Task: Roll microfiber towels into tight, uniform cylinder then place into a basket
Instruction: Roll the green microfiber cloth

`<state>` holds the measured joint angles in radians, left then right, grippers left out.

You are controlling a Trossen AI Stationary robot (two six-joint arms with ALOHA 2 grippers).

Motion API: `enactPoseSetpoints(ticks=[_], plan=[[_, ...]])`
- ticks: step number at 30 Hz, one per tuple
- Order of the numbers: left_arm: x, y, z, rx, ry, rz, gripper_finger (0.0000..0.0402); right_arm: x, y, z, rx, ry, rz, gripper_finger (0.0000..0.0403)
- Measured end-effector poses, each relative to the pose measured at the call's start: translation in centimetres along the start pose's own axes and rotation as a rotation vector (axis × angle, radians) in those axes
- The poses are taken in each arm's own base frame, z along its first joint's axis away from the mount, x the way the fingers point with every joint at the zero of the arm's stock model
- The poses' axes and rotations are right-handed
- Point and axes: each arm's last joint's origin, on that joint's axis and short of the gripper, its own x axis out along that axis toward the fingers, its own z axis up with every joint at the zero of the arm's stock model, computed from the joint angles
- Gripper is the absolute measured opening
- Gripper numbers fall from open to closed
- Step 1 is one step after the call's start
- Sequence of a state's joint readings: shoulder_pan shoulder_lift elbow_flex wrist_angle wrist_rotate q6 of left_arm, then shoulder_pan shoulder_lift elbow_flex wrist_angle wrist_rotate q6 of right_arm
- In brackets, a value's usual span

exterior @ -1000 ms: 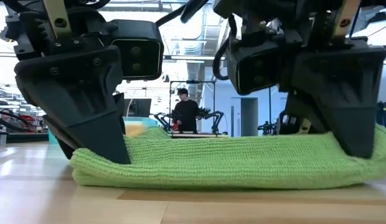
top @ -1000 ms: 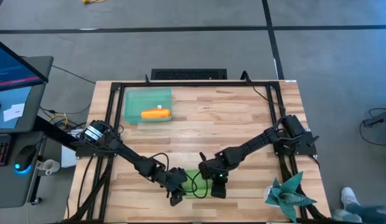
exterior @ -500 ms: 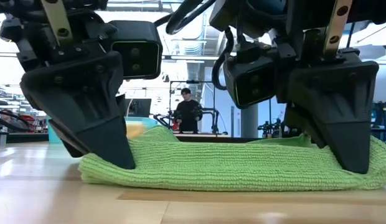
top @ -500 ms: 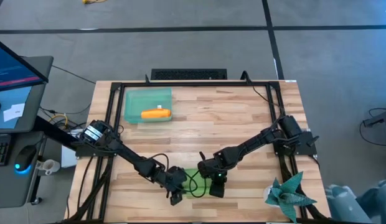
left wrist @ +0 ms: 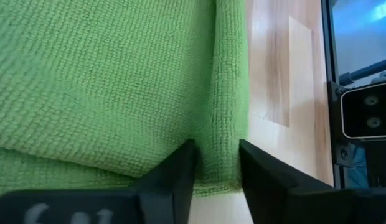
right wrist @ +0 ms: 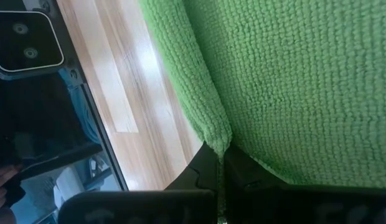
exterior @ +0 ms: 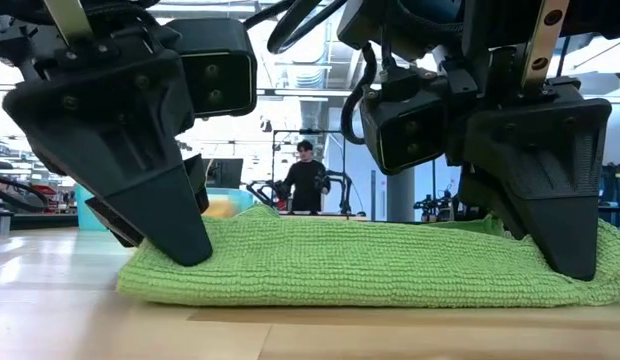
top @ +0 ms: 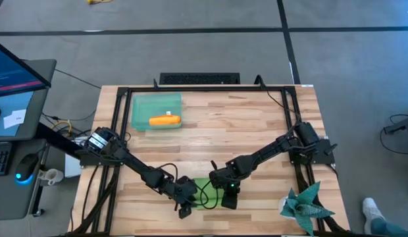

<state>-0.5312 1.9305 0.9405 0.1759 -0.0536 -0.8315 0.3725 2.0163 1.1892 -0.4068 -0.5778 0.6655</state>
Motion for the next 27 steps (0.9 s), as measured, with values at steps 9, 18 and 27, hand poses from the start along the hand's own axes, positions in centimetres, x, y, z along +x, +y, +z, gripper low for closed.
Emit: enactPoseSetpoints(ticks=[9,18,27], plan=[[-0.2,-0.1,0.0,0.120,0.012,-0.013,0.0133,0.0,0.0,0.0,-0.001,-0.003,-0.002,0.0016],[-1.4,0.0,0.2,0.125,0.024,0.052,0.0133,0.0,0.0,0.0,0.012,-0.006,0.000,0.0017],[-4.2,-0.8,0.2,0.158,-0.020,0.159,0.0133,0.0,0.0,0.1,0.011,-0.008,0.001,0.0019]])
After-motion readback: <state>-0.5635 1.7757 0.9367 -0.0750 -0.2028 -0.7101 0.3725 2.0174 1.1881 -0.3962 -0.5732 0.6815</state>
